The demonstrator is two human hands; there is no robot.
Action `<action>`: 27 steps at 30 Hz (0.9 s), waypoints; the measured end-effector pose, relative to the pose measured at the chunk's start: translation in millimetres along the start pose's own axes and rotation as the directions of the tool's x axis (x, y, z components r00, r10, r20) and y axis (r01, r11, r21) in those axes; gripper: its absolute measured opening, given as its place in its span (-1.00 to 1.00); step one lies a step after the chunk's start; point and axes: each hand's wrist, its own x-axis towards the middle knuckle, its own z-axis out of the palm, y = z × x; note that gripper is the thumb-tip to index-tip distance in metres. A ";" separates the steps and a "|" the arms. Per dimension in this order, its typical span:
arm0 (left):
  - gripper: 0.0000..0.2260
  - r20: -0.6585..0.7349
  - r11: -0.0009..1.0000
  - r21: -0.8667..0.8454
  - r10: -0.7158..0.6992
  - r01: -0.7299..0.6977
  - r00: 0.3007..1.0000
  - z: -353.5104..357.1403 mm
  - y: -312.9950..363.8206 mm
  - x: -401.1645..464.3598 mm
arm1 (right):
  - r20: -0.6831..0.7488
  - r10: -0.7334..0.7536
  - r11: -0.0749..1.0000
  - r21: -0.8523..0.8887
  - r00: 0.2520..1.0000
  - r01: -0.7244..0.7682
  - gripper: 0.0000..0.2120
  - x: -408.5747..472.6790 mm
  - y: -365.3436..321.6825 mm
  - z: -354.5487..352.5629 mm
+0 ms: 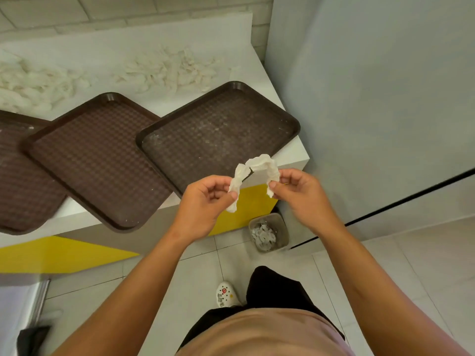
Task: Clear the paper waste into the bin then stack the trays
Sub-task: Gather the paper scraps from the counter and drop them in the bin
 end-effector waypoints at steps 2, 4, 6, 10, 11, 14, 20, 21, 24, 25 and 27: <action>-0.83 0.019 1.000 0.003 -0.016 0.016 1.000 16.9 -7.4 0.0 | -0.029 0.041 0.999 -0.002 0.999 -0.041 -0.82 -5.3 10.7 -12.4; -0.83 0.034 0.999 0.014 -0.032 0.032 0.999 34.1 -16.0 1.7 | -0.051 0.077 0.997 -0.002 0.996 -0.077 -0.81 -7.9 19.9 -23.6; -0.83 0.044 0.998 0.031 -0.055 0.053 0.998 51.5 -26.9 5.1 | -0.066 0.093 0.996 0.002 0.993 -0.093 -0.83 -7.3 29.2 -34.9; -0.79 0.021 0.989 0.095 -0.112 0.110 0.993 84.5 -60.7 18.2 | -0.118 0.150 0.989 0.009 0.982 -0.150 -0.83 0.7 60.1 -57.8; -0.78 0.013 0.986 0.112 -0.127 0.124 0.992 92.4 -72.4 22.3 | -0.131 0.168 0.986 0.002 0.977 -0.169 -0.84 3.0 71.1 -62.8; -0.80 -0.003 0.971 0.173 -0.165 0.163 0.986 114.8 -111.1 35.6 | -0.184 0.230 0.971 -0.024 0.956 -0.238 -0.85 10.0 111.7 -75.0; -0.88 -0.048 0.922 0.237 -0.305 0.307 0.951 142.1 -203.6 60.4 | -0.222 0.356 0.909 -0.144 0.908 -0.392 -0.86 22.8 223.7 -90.9; -0.89 -0.063 0.914 0.238 -0.324 0.330 0.944 144.2 -220.4 64.9 | -0.226 0.377 0.897 -0.153 0.898 -0.415 -0.85 25.7 241.2 -92.0; -0.92 -0.107 0.882 0.288 -0.359 0.374 0.927 150.6 -275.0 80.1 | -0.221 0.436 0.866 -0.160 0.873 -0.473 -0.85 34.1 288.0 -92.0; -0.92 -0.114 0.866 0.320 -0.368 0.385 0.923 152.6 -294.0 85.1 | -0.210 0.460 0.853 -0.165 0.863 -0.495 -0.84 37.0 303.9 -91.1; -0.91 -0.112 0.847 0.365 -0.372 0.387 0.921 156.8 -334.1 95.1 | -0.198 0.497 0.831 -0.172 0.845 -0.529 -0.82 43.4 341.9 -89.6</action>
